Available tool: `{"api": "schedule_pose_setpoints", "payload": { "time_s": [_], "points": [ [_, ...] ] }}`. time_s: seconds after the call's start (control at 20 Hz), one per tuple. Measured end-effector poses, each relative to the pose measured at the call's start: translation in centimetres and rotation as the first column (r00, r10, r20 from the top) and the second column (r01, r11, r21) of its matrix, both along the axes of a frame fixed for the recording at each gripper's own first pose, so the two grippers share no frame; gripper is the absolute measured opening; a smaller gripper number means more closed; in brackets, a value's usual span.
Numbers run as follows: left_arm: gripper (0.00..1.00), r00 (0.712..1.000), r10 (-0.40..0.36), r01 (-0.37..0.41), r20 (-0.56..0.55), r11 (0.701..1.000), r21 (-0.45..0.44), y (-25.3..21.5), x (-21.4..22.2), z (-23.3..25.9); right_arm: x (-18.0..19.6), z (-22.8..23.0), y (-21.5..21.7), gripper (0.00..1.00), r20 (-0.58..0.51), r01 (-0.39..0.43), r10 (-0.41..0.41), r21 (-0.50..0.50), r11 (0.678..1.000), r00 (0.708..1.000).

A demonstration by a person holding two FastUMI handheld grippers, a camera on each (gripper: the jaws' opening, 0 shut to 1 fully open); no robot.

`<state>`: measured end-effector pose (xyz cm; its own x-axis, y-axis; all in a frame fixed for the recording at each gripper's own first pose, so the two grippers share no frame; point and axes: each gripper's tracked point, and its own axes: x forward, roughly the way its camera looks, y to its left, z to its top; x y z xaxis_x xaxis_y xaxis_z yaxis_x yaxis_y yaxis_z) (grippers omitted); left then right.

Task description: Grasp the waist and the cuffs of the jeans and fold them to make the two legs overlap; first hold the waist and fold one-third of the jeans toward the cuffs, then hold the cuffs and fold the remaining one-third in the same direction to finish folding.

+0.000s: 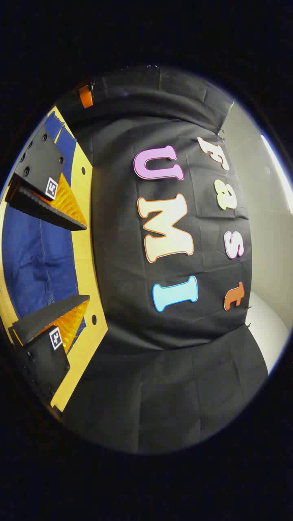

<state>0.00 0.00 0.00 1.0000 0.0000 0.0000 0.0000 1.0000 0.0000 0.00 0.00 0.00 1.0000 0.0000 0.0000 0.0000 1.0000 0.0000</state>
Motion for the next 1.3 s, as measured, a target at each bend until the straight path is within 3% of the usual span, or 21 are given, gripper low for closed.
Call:
{"api": "schedule_pose_setpoints", "payload": {
  "time_s": [0.45,0.5,0.85,0.9,1.0,1.15,1.2,1.3],
  "points": [
    [0.96,1.0,0.004,-0.004,-0.013,1.0,-0.003,1.1,-0.1,-0.9,-0.8,-0.3,0.8,0.97,-0.018,-0.007,0.007,-0.012,1.0,1.0],
    [0.96,1.0,0.003,-0.003,-0.015,1.0,-0.007,1.3,-0.3,-1.0,-0.9,-0.4,0.8,0.92,-0.019,-0.007,0.007,-0.016,1.0,1.0],
    [0.96,1.0,0.016,-0.017,-0.026,0.999,-0.027,3.1,-1.0,-1.7,-1.7,-0.6,1.6,0.97,-0.023,-0.009,0.009,-0.017,1.0,1.0],
    [0.96,0.999,0.015,-0.016,-0.029,0.999,-0.033,3.4,-1.2,-2.1,-1.8,-0.8,1.9,0.92,-0.029,-0.012,0.011,-0.019,1.0,1.0],
    [0.94,0.999,0.003,-0.004,-0.042,0.999,-0.041,3.7,-1.5,-2.9,-2.1,-1.0,2.4,0.97,-0.032,-0.018,0.017,-0.028,0.999,0.999],
    [0.95,0.996,-0.025,0.022,-0.086,0.999,-0.036,4.3,-2.1,-4.7,-2.3,-1.6,2.9,0.92,-0.048,-0.024,0.022,-0.038,0.999,0.999],
    [0.94,0.994,-0.047,0.043,-0.1,0.998,-0.039,4.3,-2.3,-5.4,-2.4,-1.8,3.1,0.97,-0.053,-0.029,0.027,-0.037,0.999,0.998],
    [0.96,0.982,-0.112,0.107,-0.151,0.993,-0.04,4.0,-2.9,-7.3,-2.7,-2.3,3.3,0.92,-0.064,-0.032,0.029,-0.039,0.999,0.998]
  ]
}}
